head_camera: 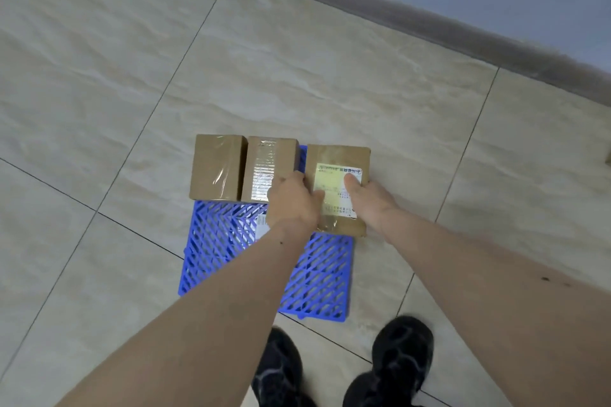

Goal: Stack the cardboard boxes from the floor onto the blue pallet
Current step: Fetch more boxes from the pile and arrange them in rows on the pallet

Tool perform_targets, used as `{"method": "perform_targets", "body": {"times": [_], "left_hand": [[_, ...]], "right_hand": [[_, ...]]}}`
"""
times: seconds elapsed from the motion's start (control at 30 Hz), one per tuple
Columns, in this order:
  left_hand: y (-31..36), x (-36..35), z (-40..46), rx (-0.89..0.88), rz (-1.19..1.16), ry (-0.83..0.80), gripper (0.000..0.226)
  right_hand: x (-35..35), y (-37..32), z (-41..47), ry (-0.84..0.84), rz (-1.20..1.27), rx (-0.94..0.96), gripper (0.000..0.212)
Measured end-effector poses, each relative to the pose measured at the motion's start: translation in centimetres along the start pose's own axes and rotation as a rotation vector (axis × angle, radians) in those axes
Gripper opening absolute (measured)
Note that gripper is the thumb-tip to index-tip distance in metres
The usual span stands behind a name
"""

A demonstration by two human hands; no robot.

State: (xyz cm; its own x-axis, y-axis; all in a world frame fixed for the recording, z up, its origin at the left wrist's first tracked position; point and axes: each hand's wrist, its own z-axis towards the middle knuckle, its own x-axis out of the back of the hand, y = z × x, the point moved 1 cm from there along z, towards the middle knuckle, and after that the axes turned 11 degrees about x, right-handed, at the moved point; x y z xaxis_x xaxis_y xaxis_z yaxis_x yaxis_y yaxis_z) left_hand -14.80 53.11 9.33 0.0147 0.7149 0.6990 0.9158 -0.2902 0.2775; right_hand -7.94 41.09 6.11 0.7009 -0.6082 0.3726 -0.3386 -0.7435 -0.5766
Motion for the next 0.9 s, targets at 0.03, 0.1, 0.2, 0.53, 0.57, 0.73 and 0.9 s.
{"method": "perform_targets", "body": {"times": [0.03, 0.1, 0.2, 0.53, 0.57, 0.73, 0.9], "left_hand": [[-0.3, -0.6, 1.1, 0.002, 0.032, 0.03, 0.023], [-0.8, -1.5, 3.0, 0.013, 0.05, 0.083, 0.023], [-0.7, -2.9, 5.7, 0.024, 0.054, 0.145, 0.026], [0.2, -5.8, 9.3, -0.011, 0.111, 0.22, 0.021], [0.2, -5.7, 9.1, -0.014, 0.123, 0.211, 0.025], [1.2, -4.4, 6.5, 0.011, 0.163, 0.213, 0.042], [3.2, -2.1, 1.3, -0.09, 0.226, 0.229, 0.038]], "right_hand": [[-0.8, 0.5, 1.2, 0.004, 0.003, -0.006, 0.053], [-2.3, 1.4, 3.5, 0.02, 0.026, -0.016, 0.053], [-3.7, 2.4, 6.4, 0.06, 0.055, -0.017, 0.051], [-4.7, 3.7, 10.8, 0.096, 0.015, -0.021, 0.062], [-4.7, 3.7, 10.6, 0.1, 0.003, -0.02, 0.063], [-2.9, 3.1, 7.8, 0.097, -0.05, -0.02, 0.061], [1.6, 3.4, 2.2, 0.042, -0.234, 0.037, 0.059]]}}
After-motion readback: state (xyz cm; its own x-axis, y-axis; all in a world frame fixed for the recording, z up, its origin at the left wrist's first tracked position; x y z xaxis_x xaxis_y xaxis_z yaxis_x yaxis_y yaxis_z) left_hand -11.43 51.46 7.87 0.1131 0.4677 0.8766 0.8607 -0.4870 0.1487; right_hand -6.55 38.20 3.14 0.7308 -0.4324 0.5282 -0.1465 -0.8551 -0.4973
